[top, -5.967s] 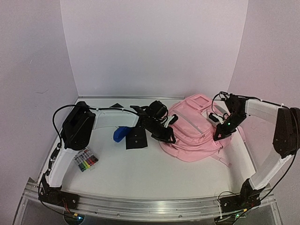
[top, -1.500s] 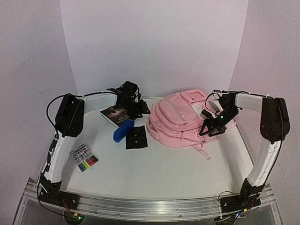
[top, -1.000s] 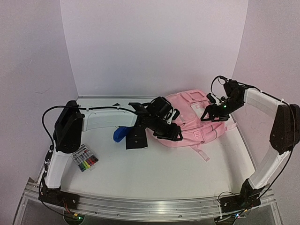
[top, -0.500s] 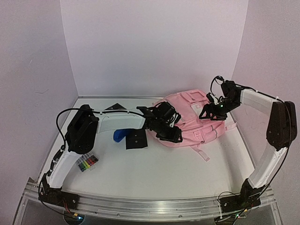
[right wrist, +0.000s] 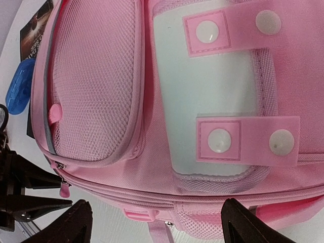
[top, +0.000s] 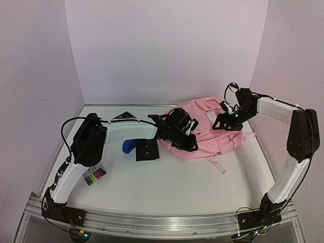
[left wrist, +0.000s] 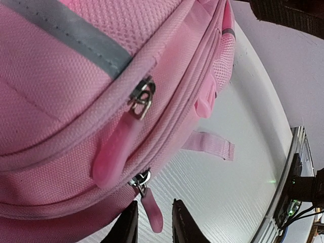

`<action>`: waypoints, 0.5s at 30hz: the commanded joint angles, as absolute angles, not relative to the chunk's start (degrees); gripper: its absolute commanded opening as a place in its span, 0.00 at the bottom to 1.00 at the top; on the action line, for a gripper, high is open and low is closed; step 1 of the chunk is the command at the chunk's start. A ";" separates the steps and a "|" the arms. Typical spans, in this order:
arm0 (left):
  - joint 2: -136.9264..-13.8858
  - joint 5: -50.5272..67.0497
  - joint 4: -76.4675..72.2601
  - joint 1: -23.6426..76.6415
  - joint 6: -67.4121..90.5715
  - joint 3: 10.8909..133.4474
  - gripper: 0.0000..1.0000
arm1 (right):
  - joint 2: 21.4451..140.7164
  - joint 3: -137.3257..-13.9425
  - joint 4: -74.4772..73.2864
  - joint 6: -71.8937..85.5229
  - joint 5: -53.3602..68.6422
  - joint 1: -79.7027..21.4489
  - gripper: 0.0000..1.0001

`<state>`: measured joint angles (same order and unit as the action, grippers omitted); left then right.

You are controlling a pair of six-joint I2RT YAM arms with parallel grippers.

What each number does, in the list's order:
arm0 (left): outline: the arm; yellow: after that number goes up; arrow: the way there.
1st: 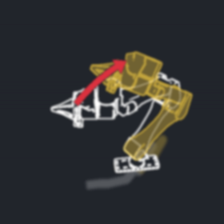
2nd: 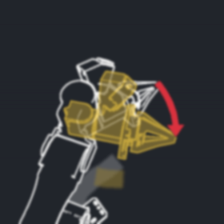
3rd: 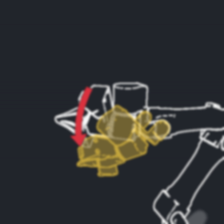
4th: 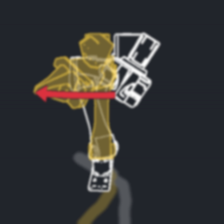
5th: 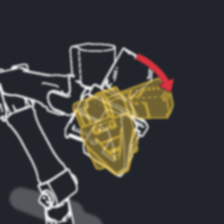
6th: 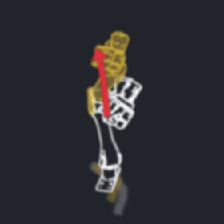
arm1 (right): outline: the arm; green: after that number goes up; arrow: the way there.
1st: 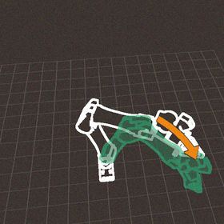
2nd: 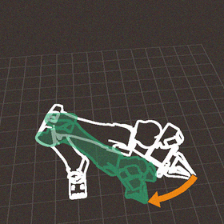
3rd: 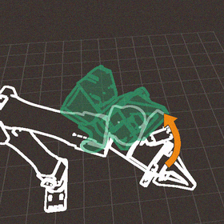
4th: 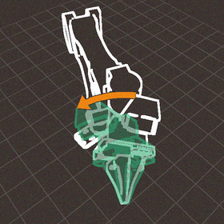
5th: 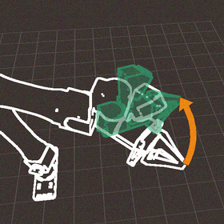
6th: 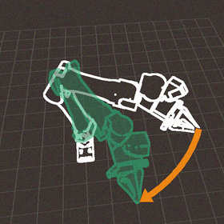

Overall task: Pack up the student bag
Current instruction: Unzip the student bag at the center of the board.

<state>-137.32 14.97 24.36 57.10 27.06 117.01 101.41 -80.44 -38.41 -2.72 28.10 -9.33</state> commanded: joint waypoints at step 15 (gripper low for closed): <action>-126.72 11.60 19.79 54.88 29.25 103.95 0.00 | 107.01 -79.98 -36.94 -3.36 14.48 -7.79 0.91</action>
<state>-134.98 13.99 18.57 55.88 29.52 109.36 104.58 -79.35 -37.45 -2.85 20.50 -9.17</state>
